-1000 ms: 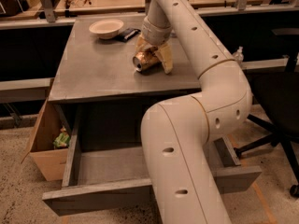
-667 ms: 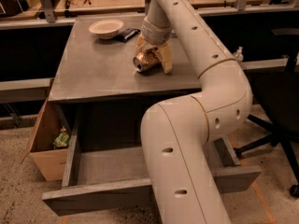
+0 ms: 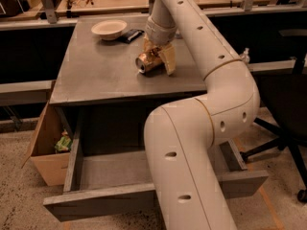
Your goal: Pick orange can
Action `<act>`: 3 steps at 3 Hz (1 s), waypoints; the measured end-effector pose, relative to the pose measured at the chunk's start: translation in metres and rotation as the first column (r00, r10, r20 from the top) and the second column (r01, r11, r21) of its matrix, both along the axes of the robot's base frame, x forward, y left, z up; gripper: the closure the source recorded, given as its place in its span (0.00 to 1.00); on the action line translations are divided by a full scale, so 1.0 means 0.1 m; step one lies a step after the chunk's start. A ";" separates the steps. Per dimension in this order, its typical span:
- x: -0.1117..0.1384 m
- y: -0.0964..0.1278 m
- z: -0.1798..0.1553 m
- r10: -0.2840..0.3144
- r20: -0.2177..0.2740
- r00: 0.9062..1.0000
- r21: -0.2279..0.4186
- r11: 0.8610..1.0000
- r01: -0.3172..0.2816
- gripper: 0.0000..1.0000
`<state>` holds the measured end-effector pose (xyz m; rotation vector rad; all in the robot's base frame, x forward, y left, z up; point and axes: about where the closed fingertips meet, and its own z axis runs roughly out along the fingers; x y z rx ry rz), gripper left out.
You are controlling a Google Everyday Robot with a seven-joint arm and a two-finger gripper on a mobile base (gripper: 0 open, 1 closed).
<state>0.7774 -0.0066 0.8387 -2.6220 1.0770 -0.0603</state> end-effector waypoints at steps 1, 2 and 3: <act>-0.01 0.00 0.01 0.000 0.000 1.000 0.000 1.000 0.000 0.68; -0.01 0.00 0.03 -0.001 0.000 1.000 0.000 1.000 0.001 0.72; -0.02 0.00 0.05 -0.001 0.000 1.000 0.001 1.000 0.001 0.75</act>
Offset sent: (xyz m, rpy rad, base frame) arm -0.1745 -0.1089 0.2978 0.0801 -0.1889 -0.4360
